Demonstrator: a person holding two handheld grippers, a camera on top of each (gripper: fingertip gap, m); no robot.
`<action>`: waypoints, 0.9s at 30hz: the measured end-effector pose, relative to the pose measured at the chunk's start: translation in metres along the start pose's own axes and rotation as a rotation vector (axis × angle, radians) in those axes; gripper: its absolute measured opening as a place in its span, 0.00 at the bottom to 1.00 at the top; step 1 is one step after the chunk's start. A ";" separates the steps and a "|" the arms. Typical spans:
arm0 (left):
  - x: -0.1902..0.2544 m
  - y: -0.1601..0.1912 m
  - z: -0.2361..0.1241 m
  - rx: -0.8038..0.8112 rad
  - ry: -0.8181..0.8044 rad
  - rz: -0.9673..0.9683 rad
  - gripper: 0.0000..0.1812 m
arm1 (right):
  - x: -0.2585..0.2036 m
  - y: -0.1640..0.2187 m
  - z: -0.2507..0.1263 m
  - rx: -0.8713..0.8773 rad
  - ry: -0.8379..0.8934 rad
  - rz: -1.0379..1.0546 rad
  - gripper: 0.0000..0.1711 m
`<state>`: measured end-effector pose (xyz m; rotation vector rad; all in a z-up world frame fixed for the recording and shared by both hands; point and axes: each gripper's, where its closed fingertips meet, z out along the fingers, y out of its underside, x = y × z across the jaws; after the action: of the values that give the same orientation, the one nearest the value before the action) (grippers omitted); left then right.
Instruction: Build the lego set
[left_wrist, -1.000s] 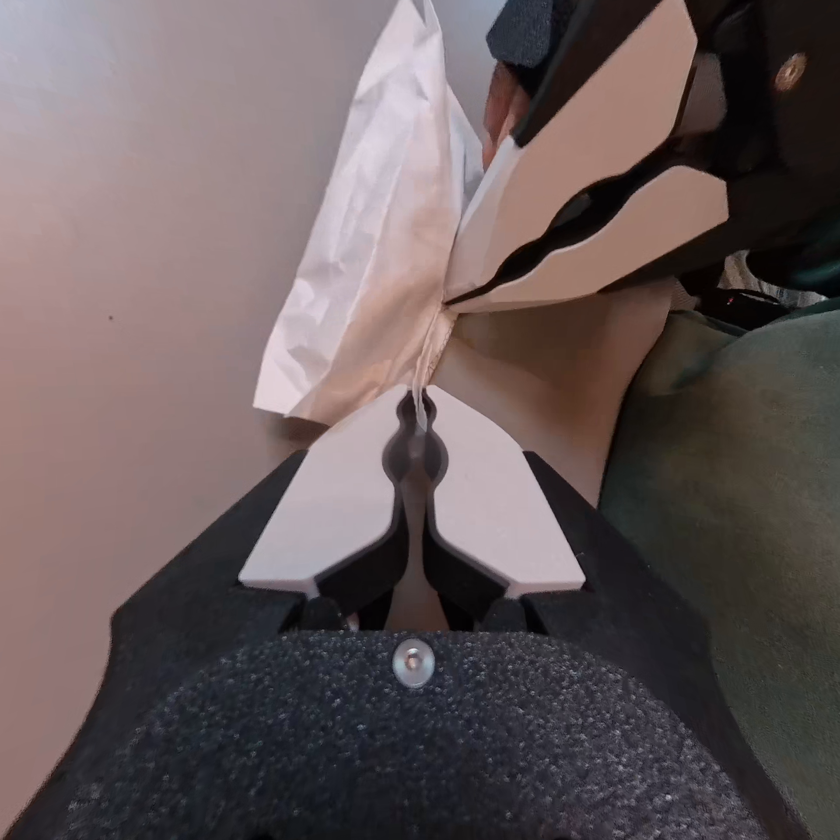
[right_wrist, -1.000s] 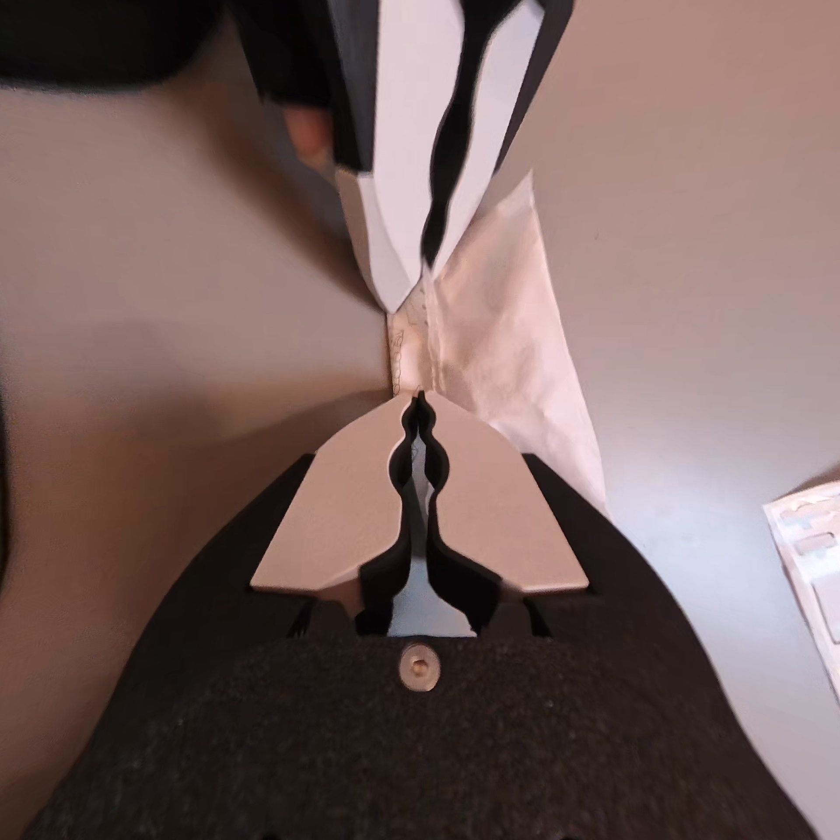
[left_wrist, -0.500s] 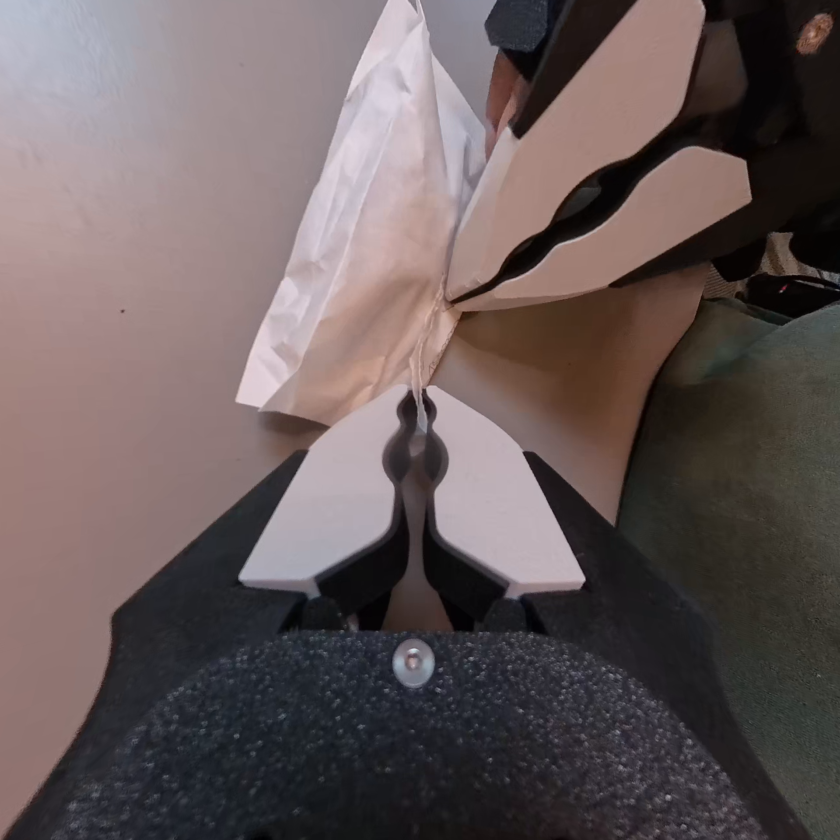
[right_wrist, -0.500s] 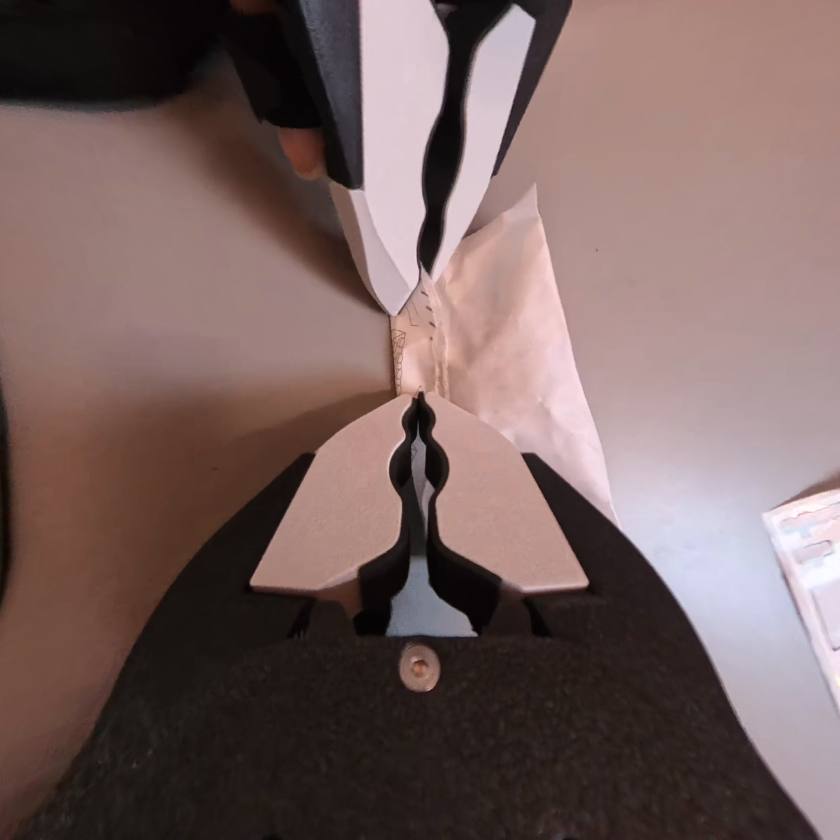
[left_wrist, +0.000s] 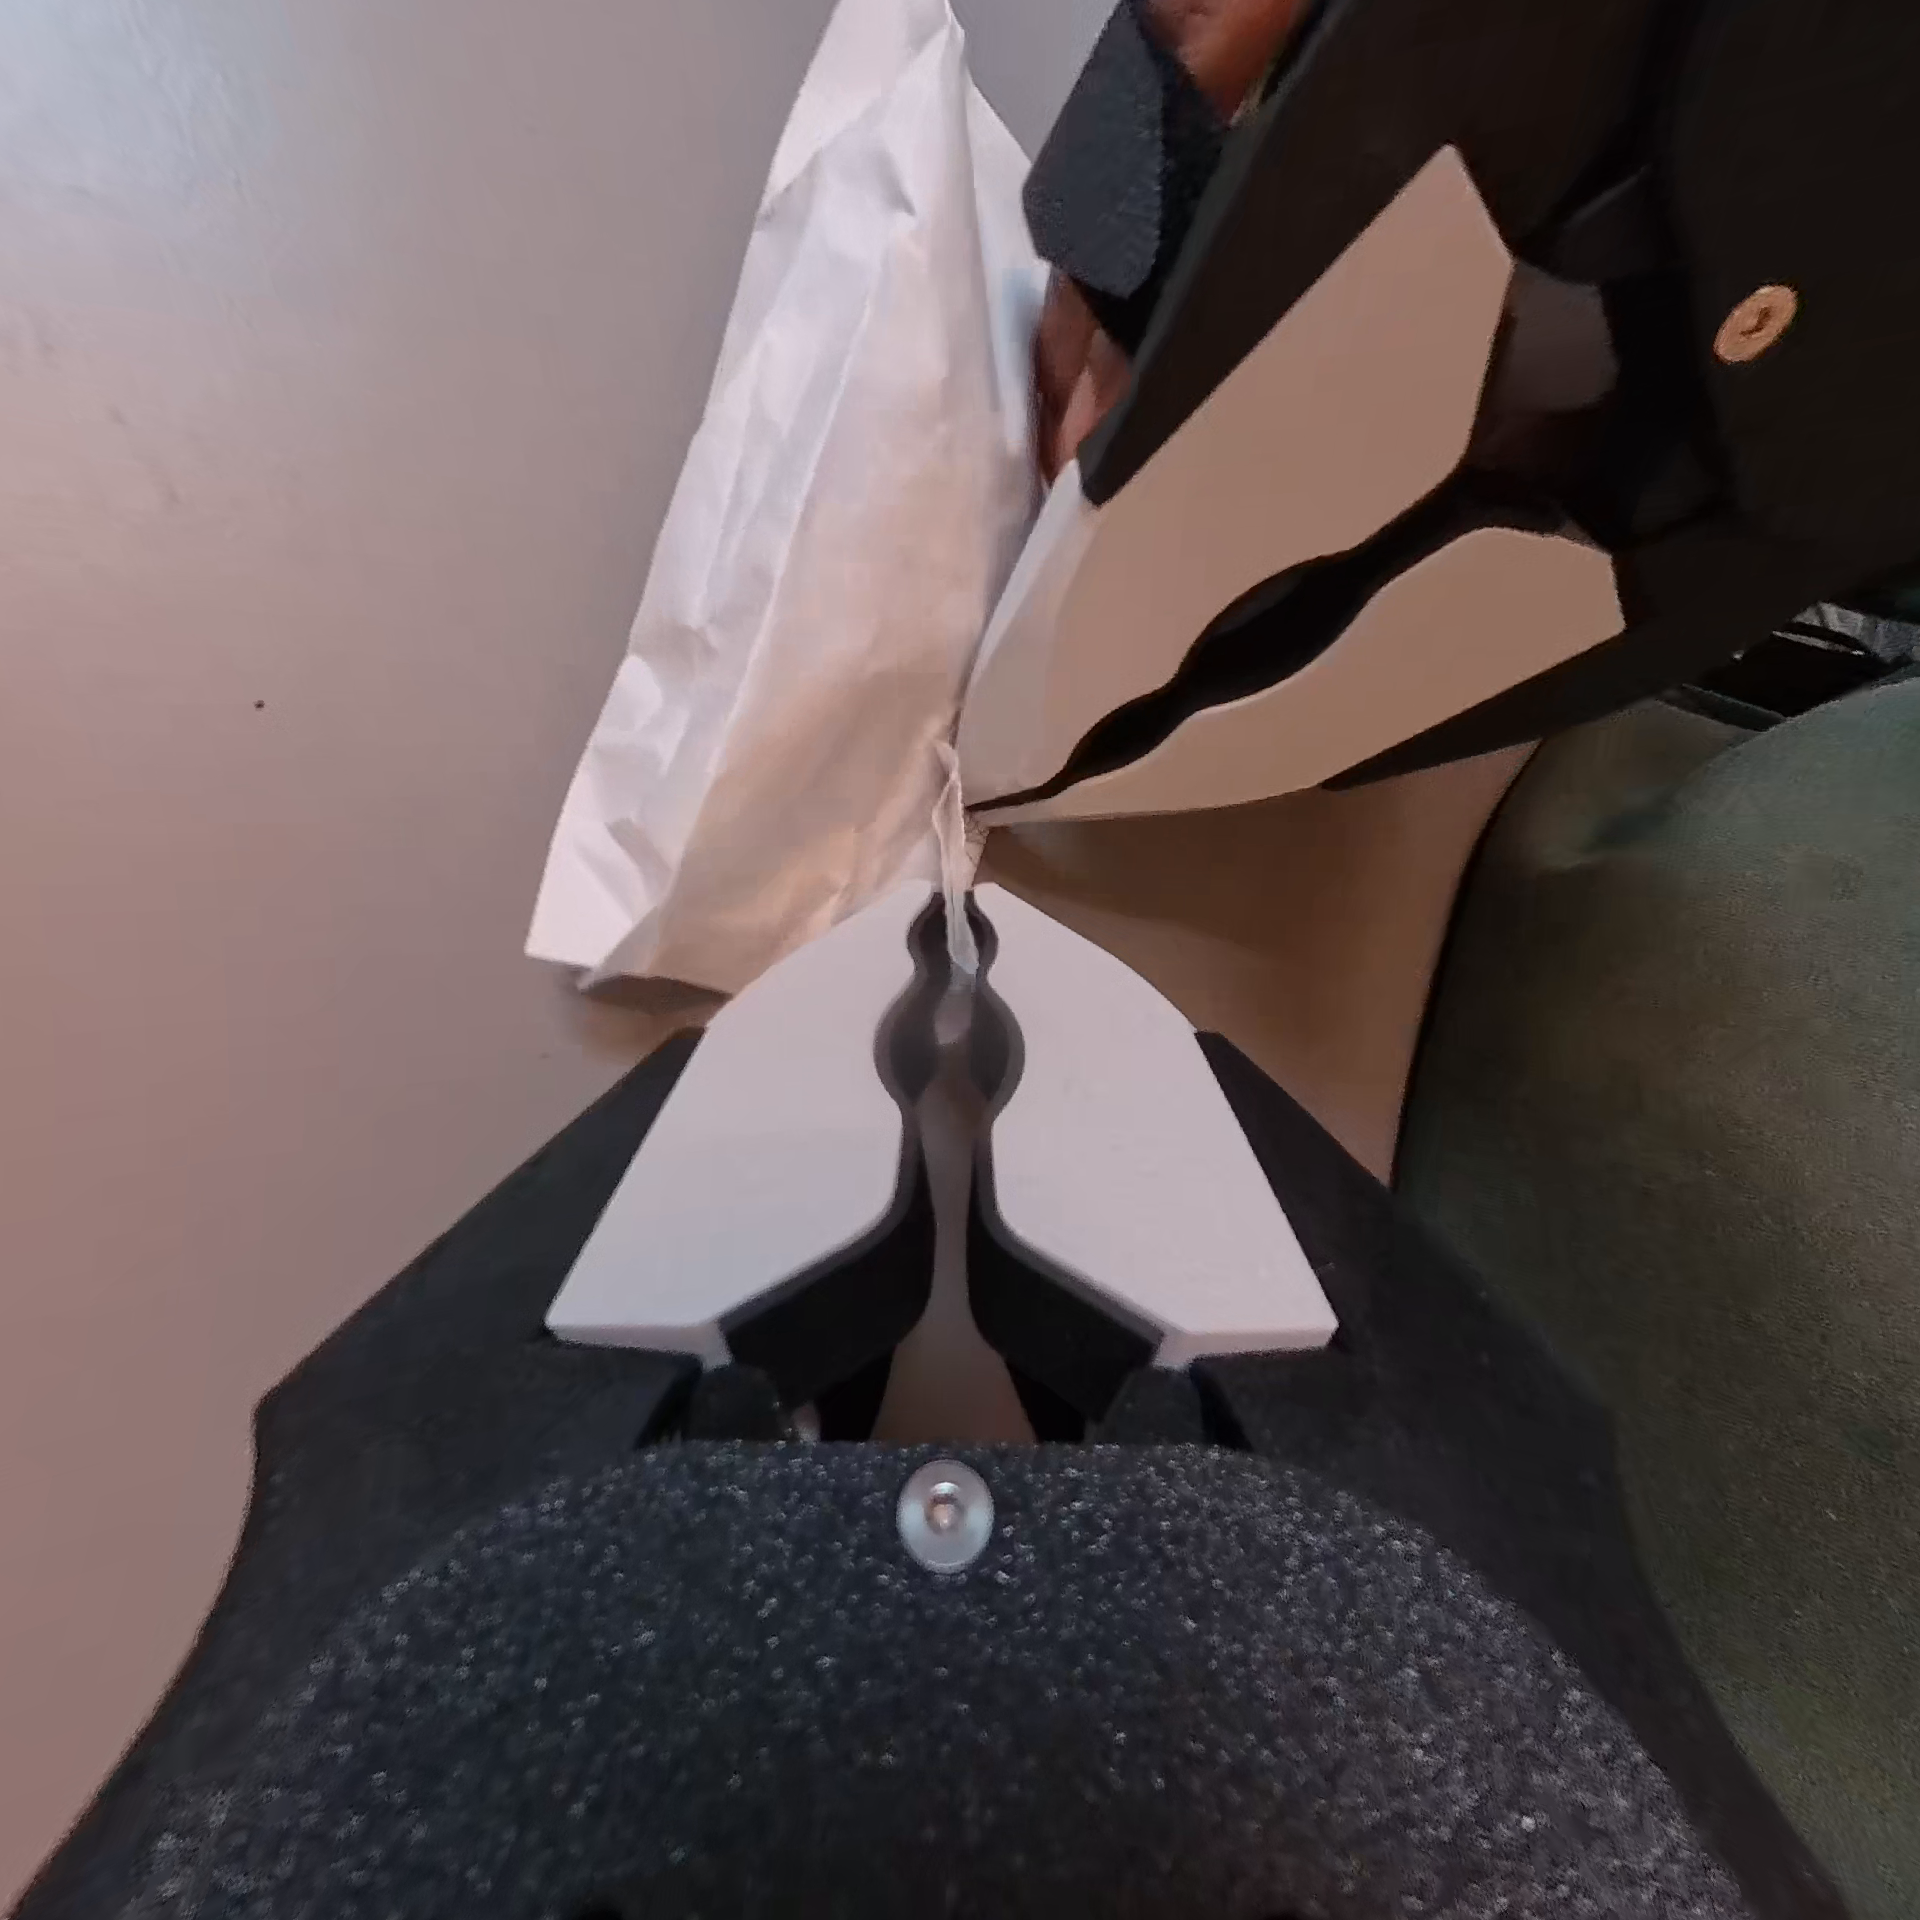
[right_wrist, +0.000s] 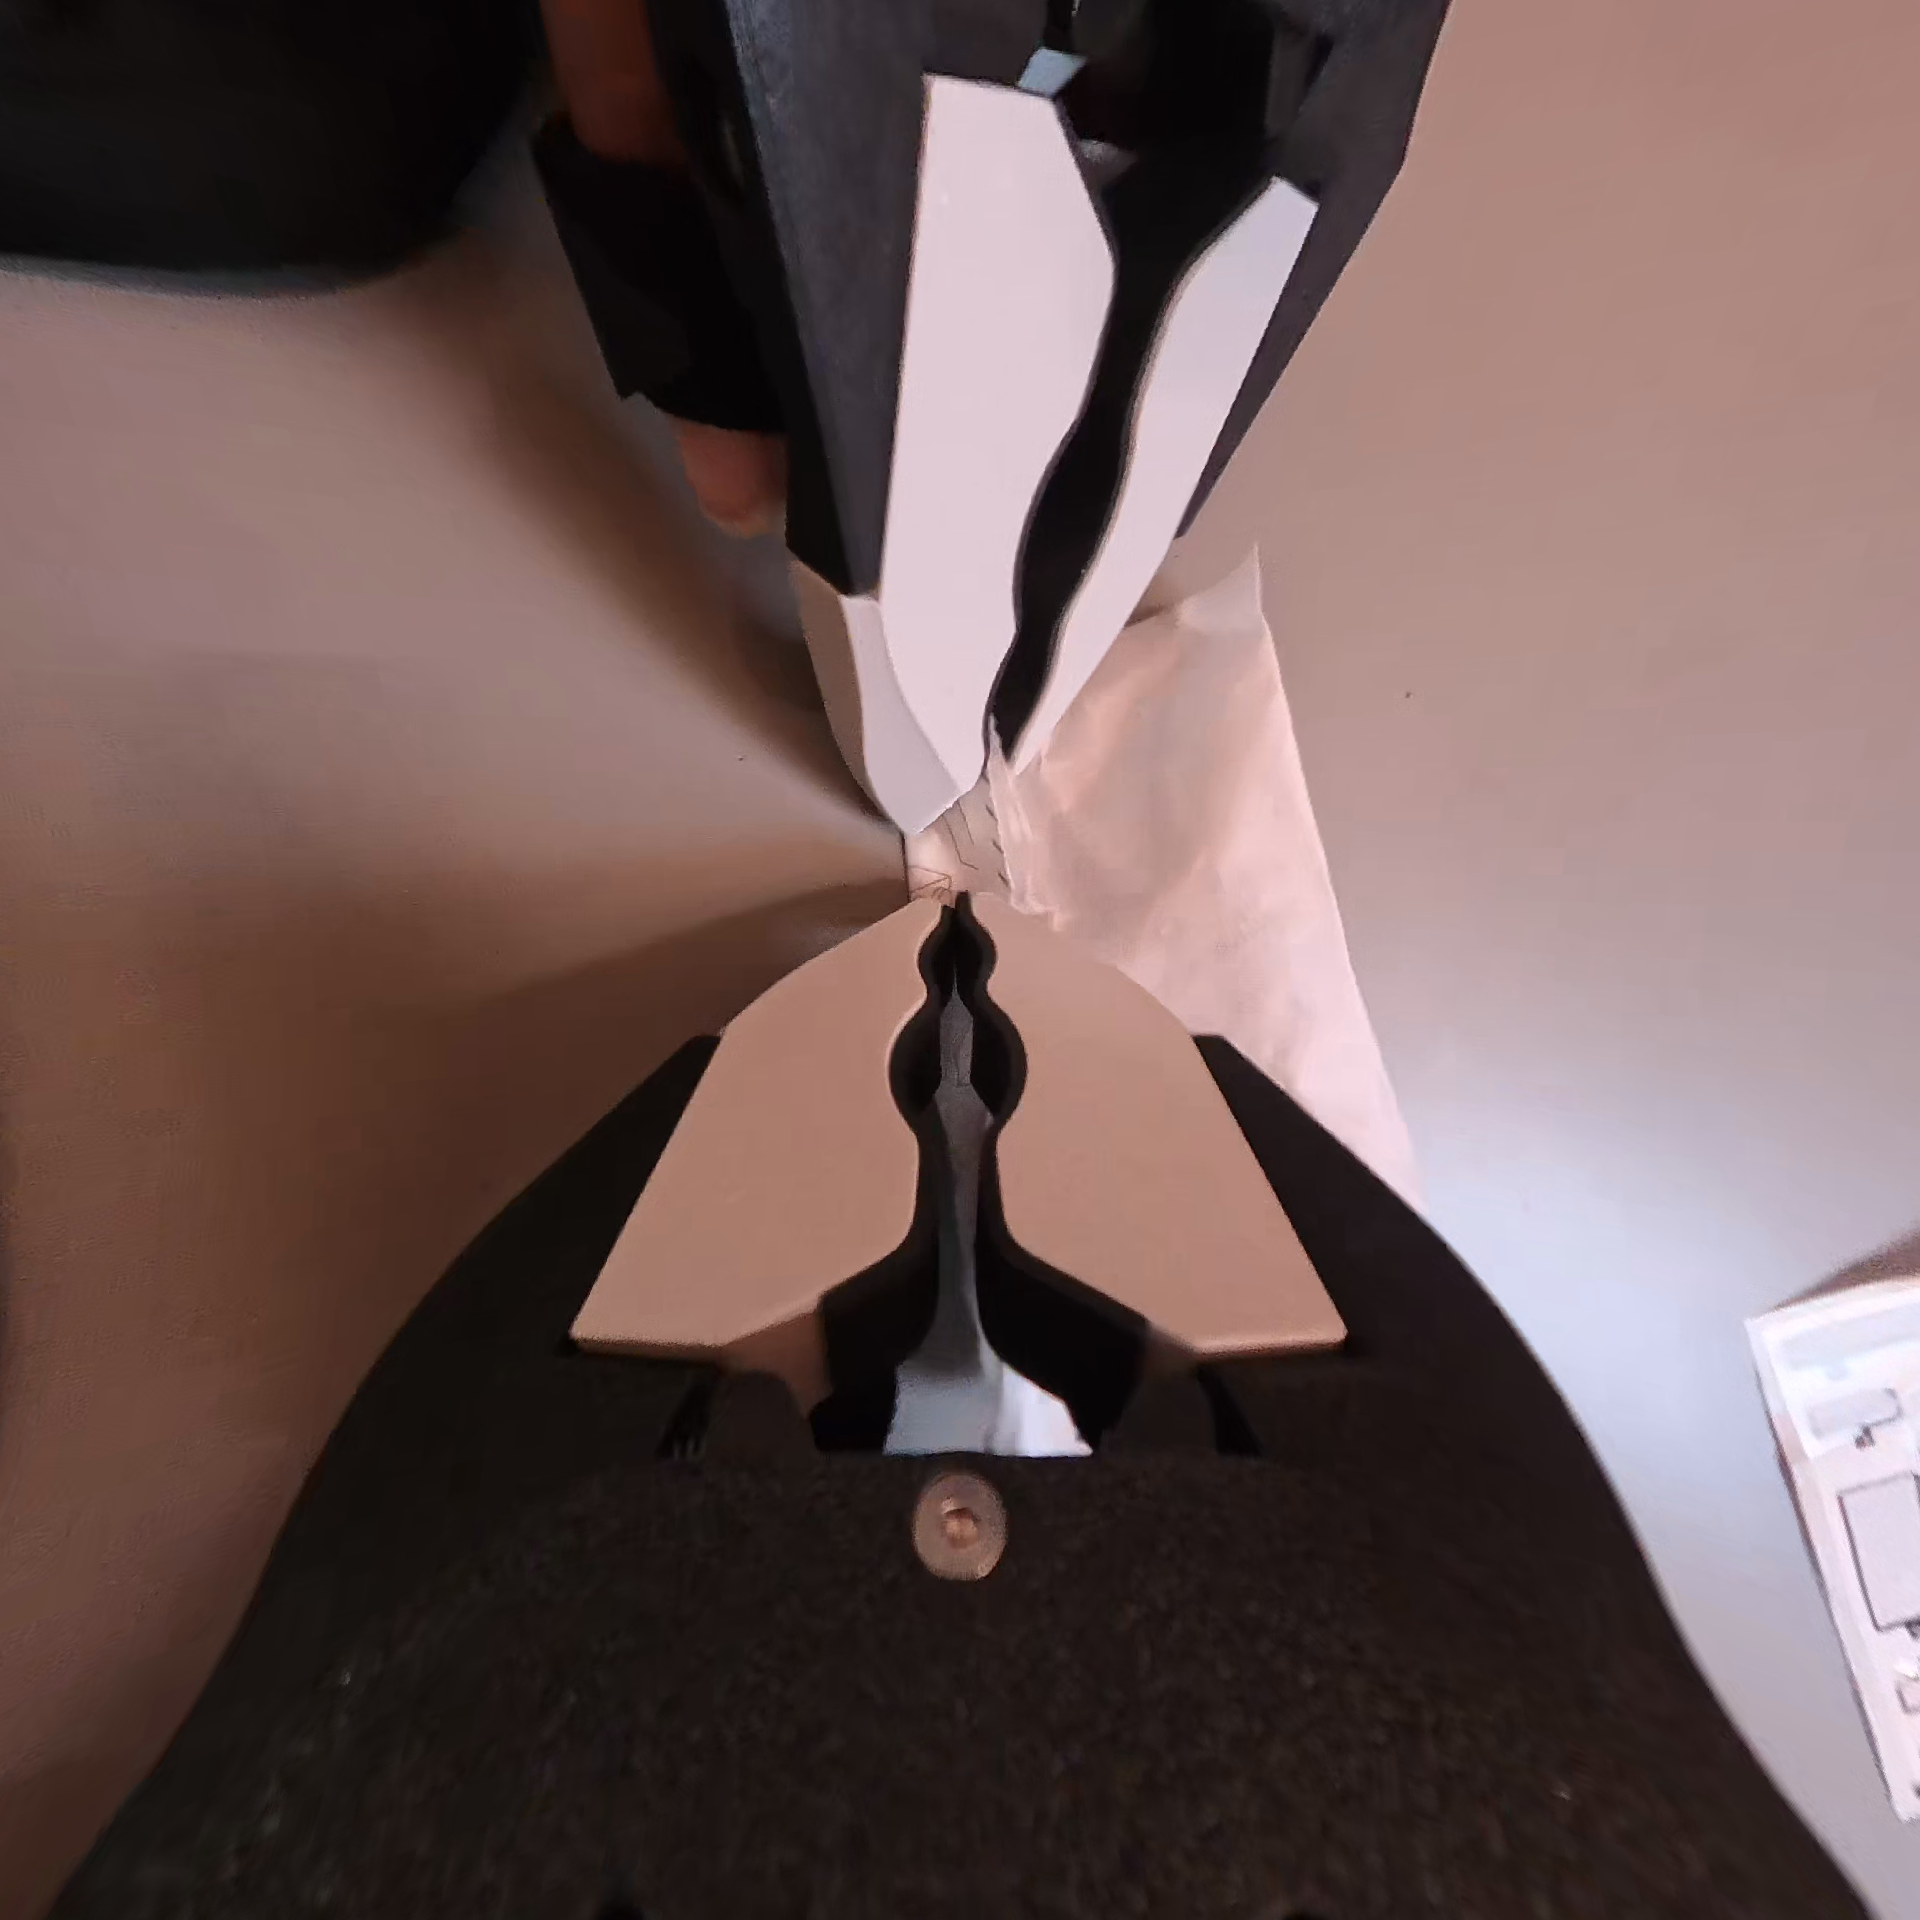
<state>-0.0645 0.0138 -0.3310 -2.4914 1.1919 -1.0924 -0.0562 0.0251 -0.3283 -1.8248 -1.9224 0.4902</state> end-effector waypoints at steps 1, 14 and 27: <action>0.000 0.002 -0.001 -0.006 0.012 -0.003 0.01 | -0.001 -0.001 0.002 0.002 -0.012 0.003 0.00; 0.013 -0.001 -0.013 0.062 -0.146 0.242 0.00 | -0.001 -0.003 0.004 0.005 -0.027 0.018 0.00; -0.006 0.005 -0.004 0.016 -0.220 0.291 0.02 | -0.004 0.005 -0.002 0.073 0.047 -0.071 0.00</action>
<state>-0.0727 0.0154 -0.3340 -2.2608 1.4124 -0.7303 -0.0506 0.0217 -0.3291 -1.7008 -1.9056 0.4834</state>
